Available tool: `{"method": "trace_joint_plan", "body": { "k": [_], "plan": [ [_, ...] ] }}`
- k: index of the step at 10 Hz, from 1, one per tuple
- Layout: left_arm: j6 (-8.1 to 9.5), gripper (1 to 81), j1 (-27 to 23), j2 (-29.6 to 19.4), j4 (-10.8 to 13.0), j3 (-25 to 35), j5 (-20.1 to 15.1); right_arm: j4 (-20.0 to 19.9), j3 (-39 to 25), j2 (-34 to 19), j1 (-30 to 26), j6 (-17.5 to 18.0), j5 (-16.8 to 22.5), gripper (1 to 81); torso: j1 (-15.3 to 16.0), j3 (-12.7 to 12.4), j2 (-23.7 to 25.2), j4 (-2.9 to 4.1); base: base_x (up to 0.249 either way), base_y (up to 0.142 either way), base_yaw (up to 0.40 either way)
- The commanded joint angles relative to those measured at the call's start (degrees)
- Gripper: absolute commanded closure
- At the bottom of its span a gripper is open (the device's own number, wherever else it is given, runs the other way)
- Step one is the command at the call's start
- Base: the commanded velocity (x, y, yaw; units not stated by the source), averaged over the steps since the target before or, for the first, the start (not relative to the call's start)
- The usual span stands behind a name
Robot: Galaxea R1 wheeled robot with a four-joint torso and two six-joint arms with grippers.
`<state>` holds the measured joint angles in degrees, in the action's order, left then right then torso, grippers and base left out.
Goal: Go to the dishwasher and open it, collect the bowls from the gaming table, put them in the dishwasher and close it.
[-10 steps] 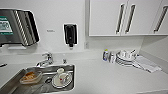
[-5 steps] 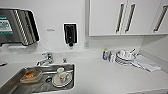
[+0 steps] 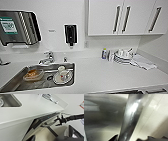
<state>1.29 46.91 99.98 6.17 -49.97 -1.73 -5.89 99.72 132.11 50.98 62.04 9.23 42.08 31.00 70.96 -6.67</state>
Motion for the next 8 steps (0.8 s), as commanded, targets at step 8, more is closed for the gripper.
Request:
{"method": "trace_joint_plan", "body": {
  "k": [8],
  "plan": [
    [-0.24,1.0,-5.11,-2.14,-0.02,1.28,-0.73,3.6,7.58,10.22,0.93,-1.22,12.31,1.0,-0.05,-0.05,0.02,-0.02,0.0,0.0,0.0]
  ]
}}
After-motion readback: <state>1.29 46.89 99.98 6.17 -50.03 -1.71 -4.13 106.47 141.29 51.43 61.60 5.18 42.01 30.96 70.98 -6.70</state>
